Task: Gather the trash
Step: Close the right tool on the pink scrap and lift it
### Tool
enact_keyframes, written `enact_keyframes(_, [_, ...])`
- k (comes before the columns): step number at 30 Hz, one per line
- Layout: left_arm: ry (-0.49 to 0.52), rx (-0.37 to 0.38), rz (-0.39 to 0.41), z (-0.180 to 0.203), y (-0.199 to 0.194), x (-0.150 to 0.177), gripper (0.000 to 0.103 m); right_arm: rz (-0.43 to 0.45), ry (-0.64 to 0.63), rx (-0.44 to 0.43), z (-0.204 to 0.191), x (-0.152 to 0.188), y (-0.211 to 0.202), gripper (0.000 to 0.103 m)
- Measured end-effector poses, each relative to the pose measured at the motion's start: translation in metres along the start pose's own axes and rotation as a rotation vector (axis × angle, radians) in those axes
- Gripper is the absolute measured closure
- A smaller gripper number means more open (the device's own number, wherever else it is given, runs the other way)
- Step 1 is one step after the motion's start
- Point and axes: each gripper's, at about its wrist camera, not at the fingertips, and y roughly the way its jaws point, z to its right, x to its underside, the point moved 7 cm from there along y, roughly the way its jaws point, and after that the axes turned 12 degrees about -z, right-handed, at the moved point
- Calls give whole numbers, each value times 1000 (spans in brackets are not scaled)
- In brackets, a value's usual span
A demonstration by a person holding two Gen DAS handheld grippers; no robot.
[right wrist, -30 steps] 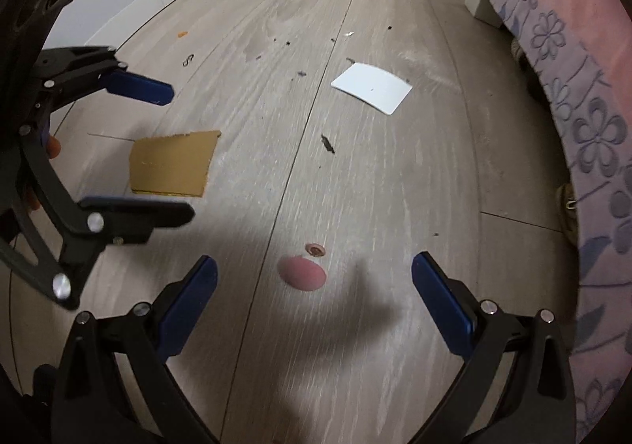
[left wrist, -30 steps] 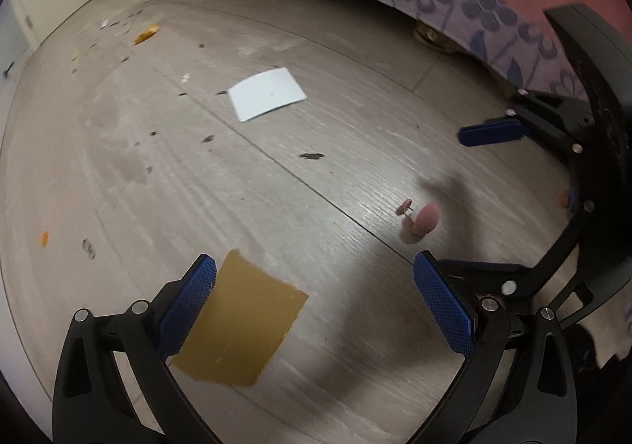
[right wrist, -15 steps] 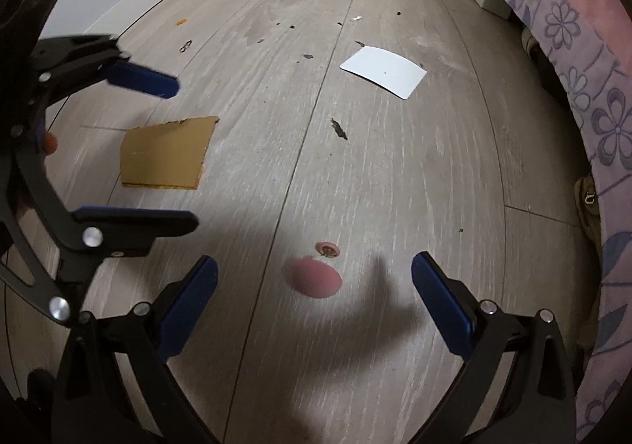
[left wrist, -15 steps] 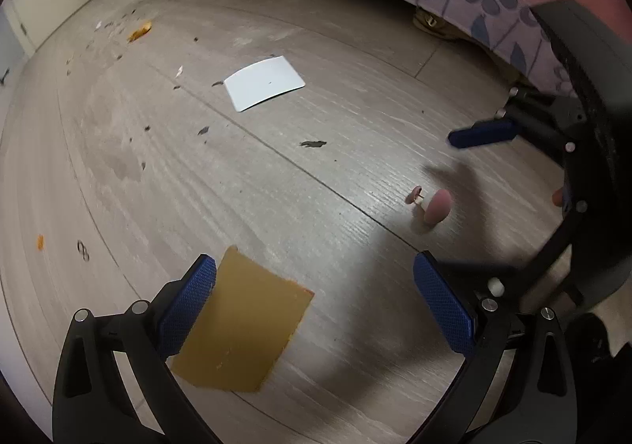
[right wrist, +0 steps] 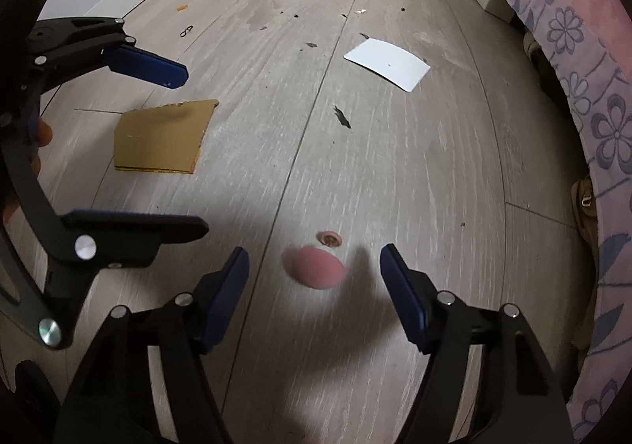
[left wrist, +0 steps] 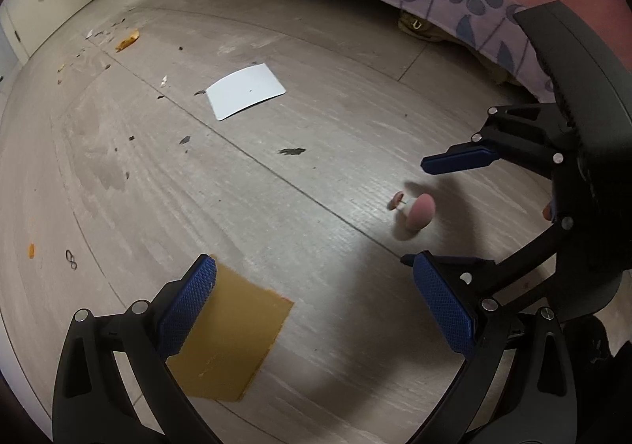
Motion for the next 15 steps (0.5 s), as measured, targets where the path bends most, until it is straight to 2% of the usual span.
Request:
enact_keyframes(2, [2,4,-1,2,0,0,6,4,-6,4,-1,1,0,43])
enact_keyframes(4, [8,0,-4,2,1,0,6,4,-9,6,0,2,1,55])
enact_keyframes(10, [10,2,-21,2,3,4,6,-3,13,-2,-1,4,8,57])
enact_keyframes(12, [14,1,-25,2,5,5,6,-3,7,-1,-2,4,8,62])
enact_keyframes(15, [16,-4,-29,1,6,6,6,2,13,3,0,4,9,63])
